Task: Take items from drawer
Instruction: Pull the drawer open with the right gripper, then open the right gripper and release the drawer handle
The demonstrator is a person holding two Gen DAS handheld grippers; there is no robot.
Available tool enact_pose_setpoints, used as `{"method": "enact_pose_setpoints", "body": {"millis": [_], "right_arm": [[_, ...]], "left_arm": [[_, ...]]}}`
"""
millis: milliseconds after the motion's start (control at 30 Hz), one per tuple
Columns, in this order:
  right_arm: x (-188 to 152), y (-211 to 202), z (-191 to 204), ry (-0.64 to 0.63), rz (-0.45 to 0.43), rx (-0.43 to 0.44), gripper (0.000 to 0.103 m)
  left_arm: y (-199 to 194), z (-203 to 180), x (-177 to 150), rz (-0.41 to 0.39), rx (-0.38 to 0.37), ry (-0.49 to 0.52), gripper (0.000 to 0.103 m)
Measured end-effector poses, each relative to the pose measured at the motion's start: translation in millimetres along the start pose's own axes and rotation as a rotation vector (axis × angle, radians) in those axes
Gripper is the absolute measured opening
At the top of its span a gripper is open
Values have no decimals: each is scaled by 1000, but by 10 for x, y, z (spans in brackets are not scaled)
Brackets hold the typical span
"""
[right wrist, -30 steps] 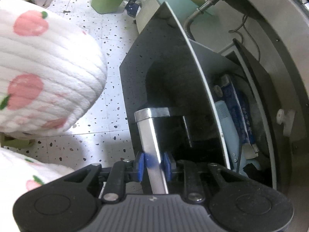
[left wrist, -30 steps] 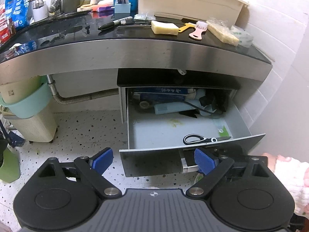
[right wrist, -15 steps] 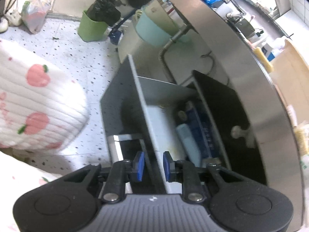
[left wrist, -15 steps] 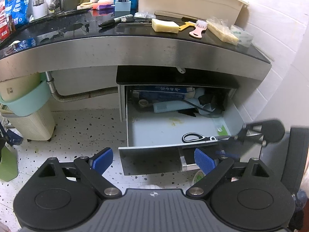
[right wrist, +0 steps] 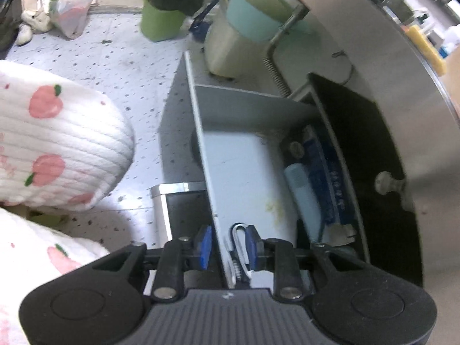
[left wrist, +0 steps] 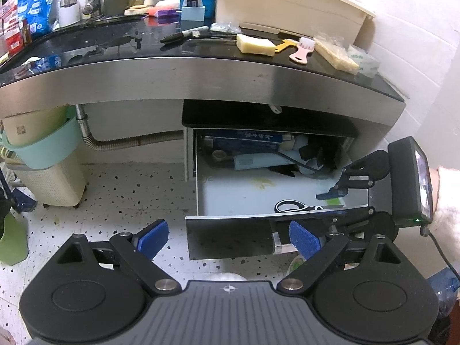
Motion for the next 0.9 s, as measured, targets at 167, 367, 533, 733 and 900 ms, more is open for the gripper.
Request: {"method": "enact_pose_setpoints", "body": {"millis": [167, 367, 533, 733, 900], "right_arm": [[82, 77, 56, -22, 22, 20, 24], [133, 184, 140, -38, 48, 61, 18], [137, 210, 138, -21, 58, 67, 18], [142, 203, 136, 0, 75, 57, 19], [131, 193, 122, 26, 73, 56, 19]], "left_arm": [[-12, 9, -11, 2, 4, 0, 92], [-45, 28, -12, 7, 22, 14, 92], [-70, 58, -18, 4, 23, 1, 92], [-65, 34, -43, 9, 10, -5, 92], [-73, 30, -33, 8, 14, 4, 92]]}}
Point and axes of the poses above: each gripper's, at about its wrist camera, not at the fingertips, and y roughly the way its jaws point, z to its left, x to its top, the point moved 7 cm from there along y, roughly the way its jaws point, and after that the axes turned 9 degrees about -x, right-handed, at the moved point
